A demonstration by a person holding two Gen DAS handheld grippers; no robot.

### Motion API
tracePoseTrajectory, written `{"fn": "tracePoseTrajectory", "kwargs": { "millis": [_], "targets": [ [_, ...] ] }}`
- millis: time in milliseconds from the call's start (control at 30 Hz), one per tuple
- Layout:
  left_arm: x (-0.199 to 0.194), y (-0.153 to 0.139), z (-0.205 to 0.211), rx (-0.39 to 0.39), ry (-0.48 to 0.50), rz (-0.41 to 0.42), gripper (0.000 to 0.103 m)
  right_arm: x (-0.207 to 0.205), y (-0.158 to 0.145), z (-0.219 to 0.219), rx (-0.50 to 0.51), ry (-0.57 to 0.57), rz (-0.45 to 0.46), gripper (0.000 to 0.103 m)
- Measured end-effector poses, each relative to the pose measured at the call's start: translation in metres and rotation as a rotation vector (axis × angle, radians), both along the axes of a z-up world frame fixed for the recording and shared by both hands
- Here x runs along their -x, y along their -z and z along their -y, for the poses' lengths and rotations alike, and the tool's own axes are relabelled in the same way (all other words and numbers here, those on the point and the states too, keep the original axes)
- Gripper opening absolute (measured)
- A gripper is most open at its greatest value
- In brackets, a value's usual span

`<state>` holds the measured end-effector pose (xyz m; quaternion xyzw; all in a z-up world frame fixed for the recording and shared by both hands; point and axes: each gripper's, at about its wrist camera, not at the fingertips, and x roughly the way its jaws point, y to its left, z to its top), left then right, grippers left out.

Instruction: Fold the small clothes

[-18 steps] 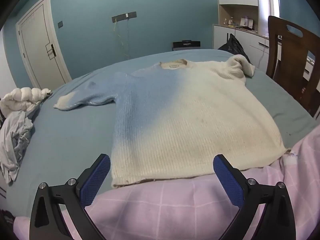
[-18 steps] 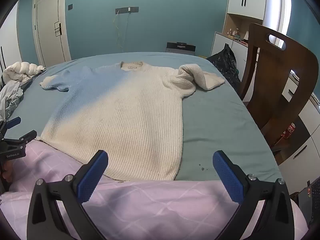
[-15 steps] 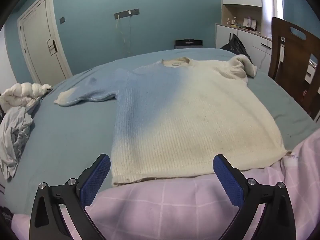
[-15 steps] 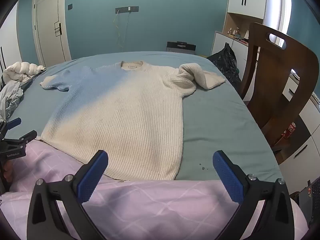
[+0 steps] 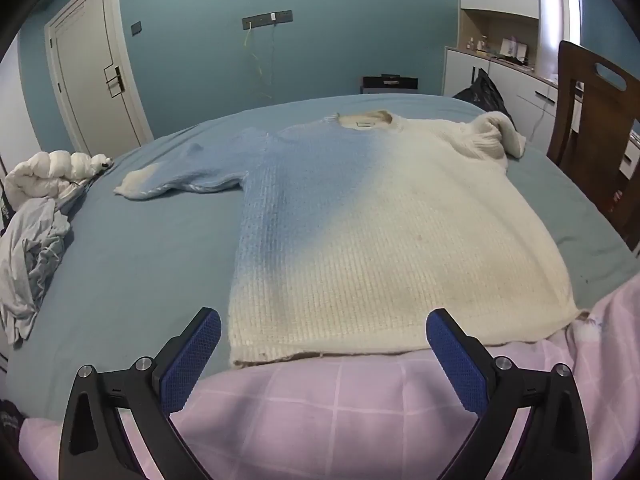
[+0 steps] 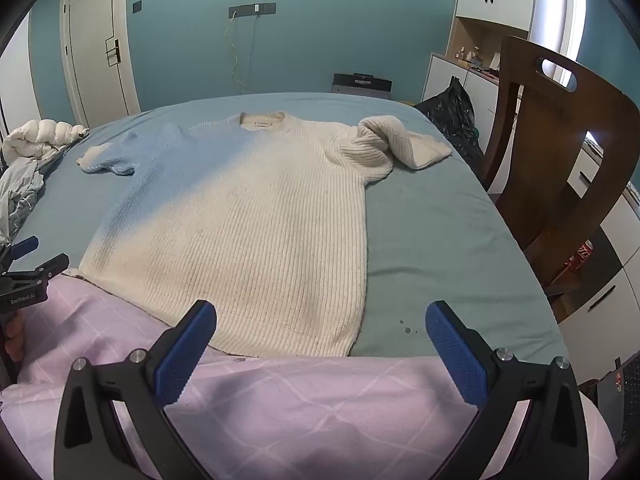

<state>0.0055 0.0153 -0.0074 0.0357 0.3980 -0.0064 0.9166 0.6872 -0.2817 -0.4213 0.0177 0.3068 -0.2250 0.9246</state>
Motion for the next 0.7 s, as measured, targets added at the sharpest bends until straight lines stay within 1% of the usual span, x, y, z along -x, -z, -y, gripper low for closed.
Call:
{"fn": "tracePoseTrajectory", "kwargs": {
  "millis": [700],
  "targets": [
    [-0.0030,0.0009,-0.0005,-0.006,-0.002,-0.005,0.103,-0.0023,0.0007,-0.0005,-0.004,-0.001,-0.015,0.102]
  ]
}}
